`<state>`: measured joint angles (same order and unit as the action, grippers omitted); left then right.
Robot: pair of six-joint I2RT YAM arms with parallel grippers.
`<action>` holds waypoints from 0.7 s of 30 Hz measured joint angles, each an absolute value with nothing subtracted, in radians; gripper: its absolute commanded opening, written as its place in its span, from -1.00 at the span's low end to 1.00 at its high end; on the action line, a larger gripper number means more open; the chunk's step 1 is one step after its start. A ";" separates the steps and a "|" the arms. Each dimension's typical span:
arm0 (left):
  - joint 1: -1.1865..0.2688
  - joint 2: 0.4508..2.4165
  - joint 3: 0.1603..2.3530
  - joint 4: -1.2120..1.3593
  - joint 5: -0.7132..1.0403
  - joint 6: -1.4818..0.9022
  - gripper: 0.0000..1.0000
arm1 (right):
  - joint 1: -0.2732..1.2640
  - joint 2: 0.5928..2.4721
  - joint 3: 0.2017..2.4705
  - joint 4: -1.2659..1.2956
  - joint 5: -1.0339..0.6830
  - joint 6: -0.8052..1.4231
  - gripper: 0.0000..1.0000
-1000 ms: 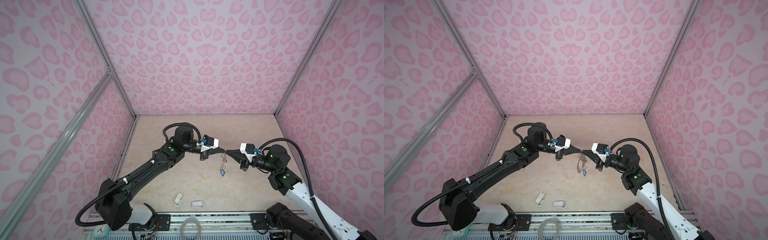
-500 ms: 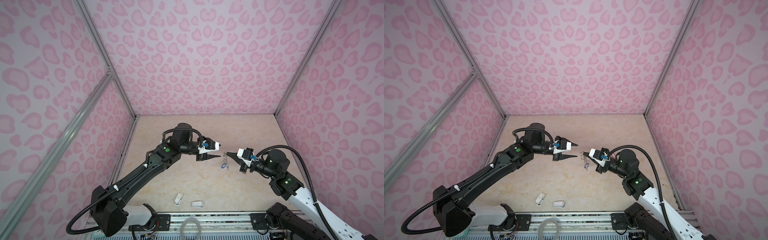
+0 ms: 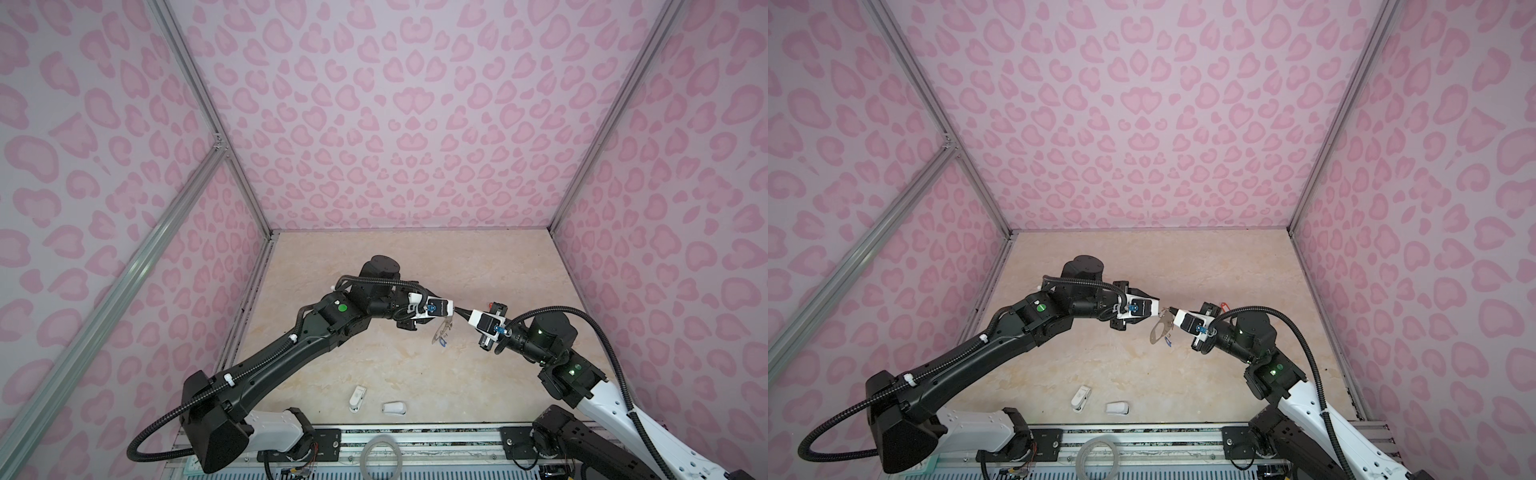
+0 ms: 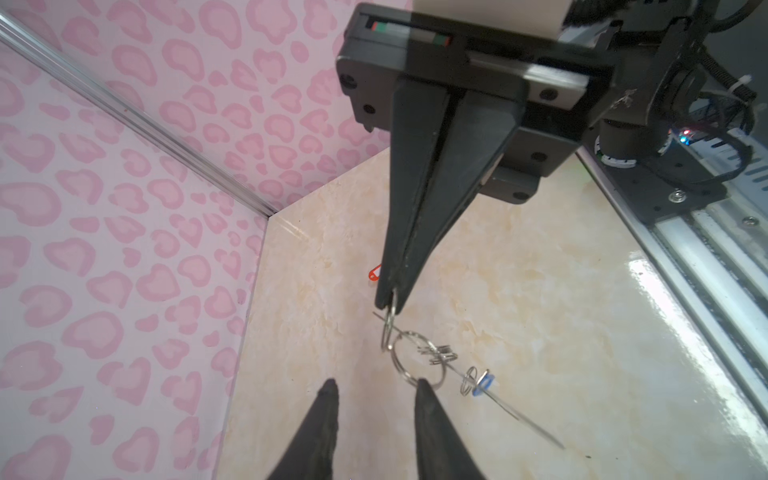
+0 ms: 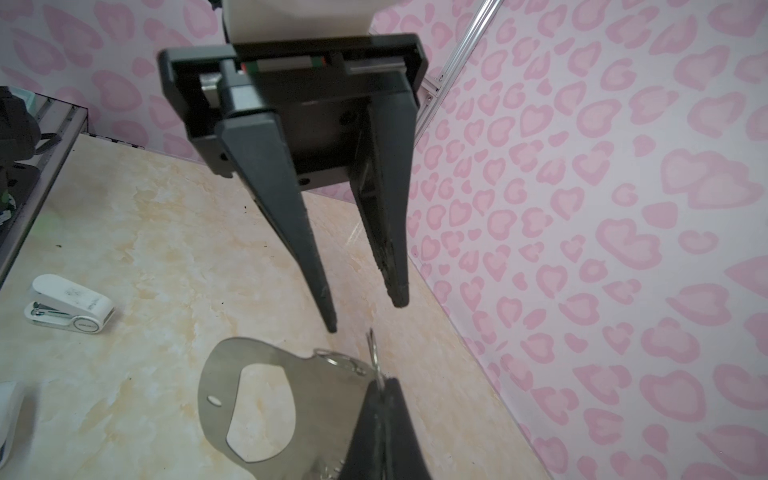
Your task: Put the keys on the keyring
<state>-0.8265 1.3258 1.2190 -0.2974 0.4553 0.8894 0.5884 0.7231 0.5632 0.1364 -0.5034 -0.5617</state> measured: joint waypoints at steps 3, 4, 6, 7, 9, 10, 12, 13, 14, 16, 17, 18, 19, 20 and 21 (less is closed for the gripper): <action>-0.840 1.335 1.222 -0.297 0.449 0.897 -0.45 | 0.589 0.722 0.563 0.139 -0.498 -0.568 -1.00; -0.844 1.340 1.225 -0.297 0.448 0.899 -0.45 | 0.589 0.722 0.562 0.144 -0.498 -0.568 -1.00; -0.846 1.347 1.231 -0.297 0.445 0.901 -0.46 | 0.589 0.721 0.562 0.152 -0.498 -0.568 -1.00; -0.848 1.350 1.233 -0.297 0.445 0.901 -0.47 | 0.590 0.720 0.561 0.158 -0.498 -0.568 -1.00; -0.851 1.354 1.235 -0.295 0.440 0.902 -0.50 | 0.590 0.720 0.559 0.164 -0.498 -0.568 -1.00; -0.853 1.357 1.236 -0.294 0.440 0.902 -0.52 | 0.590 0.720 0.559 0.165 -0.498 -0.568 -1.00; -0.858 1.363 1.240 -0.289 0.440 0.901 -0.54 | 0.590 0.720 0.559 0.166 -0.498 -0.568 -1.00; -0.859 1.365 1.242 -0.287 0.440 0.901 -0.56 | 0.590 0.720 0.559 0.167 -0.498 -0.567 -1.00; -0.860 1.367 1.243 -0.284 0.441 0.901 -0.62 | 0.591 0.721 0.559 0.167 -0.498 -0.567 -1.00; -0.863 1.370 1.245 -0.278 0.441 0.900 -0.69 | 0.591 0.722 0.559 0.166 -0.498 -0.567 -1.00; -0.864 1.370 1.245 -0.276 0.441 0.900 -0.74 | 0.591 0.723 0.559 0.166 -0.498 -0.567 -1.00; -0.865 1.370 1.245 -0.275 0.440 0.900 -0.76 | 0.591 0.723 0.559 0.166 -0.498 -0.567 -1.00; -0.865 1.370 1.245 -0.274 0.441 0.900 -0.79 | 0.591 0.723 0.559 0.166 -0.498 -0.567 -1.00; -0.866 1.370 1.245 -0.274 0.440 0.900 -0.85 | 0.591 0.722 0.559 0.166 -0.498 -0.567 -1.00; -0.867 1.370 1.245 -0.274 0.438 0.900 -0.91 | 0.590 0.722 0.559 0.166 -0.498 -0.567 -1.00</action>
